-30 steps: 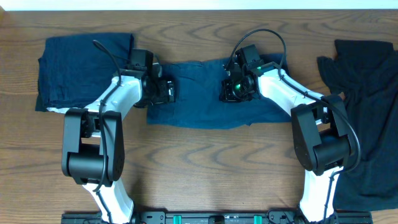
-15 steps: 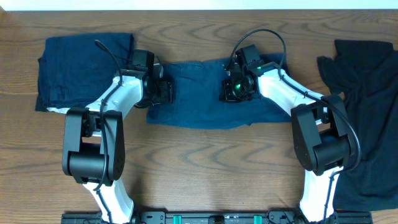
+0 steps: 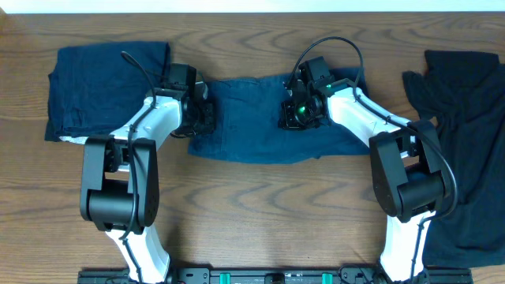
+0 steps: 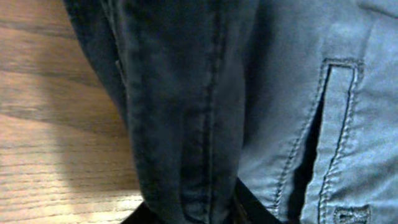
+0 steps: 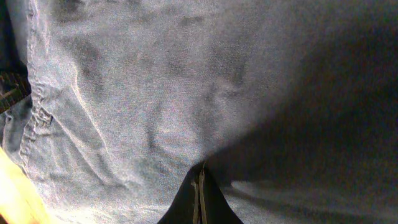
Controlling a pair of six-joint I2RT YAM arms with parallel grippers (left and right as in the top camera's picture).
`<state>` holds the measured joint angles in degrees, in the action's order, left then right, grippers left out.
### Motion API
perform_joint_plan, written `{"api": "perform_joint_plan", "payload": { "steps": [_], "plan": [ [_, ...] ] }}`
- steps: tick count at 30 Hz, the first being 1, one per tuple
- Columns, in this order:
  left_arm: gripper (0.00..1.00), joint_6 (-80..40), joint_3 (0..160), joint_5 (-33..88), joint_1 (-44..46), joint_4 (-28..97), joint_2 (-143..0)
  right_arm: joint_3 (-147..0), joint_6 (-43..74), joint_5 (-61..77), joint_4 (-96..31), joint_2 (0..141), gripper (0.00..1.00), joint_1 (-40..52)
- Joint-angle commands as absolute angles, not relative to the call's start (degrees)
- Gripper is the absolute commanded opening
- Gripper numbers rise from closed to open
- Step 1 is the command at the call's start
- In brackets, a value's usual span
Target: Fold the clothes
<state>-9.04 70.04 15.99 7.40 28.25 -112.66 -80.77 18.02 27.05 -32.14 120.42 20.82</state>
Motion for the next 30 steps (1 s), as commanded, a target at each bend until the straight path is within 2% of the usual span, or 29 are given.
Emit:
{"api": "perform_joint_plan", "payload": {
  "steps": [1, 3, 10, 21, 30],
  "plan": [
    [0.13, -8.8, 68.7, 16.9, 7.9, 29.2, -115.4, -80.4, 18.9, 27.7, -32.2, 120.9, 0.01, 21.1],
    [0.06, -8.8, 68.7, 16.9, 7.9, 29.3, -115.4, -80.4, 18.9, 27.7, -32.2, 120.9, 0.01, 21.1],
    [0.06, -8.8, 70.3, 16.9, 7.9, 30.6, -115.1, -80.4, 18.9, 27.7, -32.1, 120.9, 0.01, 21.1],
    [0.06, -8.6, 83.2, 14.8, 7.9, 44.2, -111.1, -80.6, 19.7, 36.4, -29.5, 120.2, 0.01, 17.6],
    [0.06, -8.6, 91.4, 13.0, 8.6, 49.6, -110.4, -80.6, 19.7, 38.9, -30.0, 120.2, 0.01, 17.1]
  ]
}}
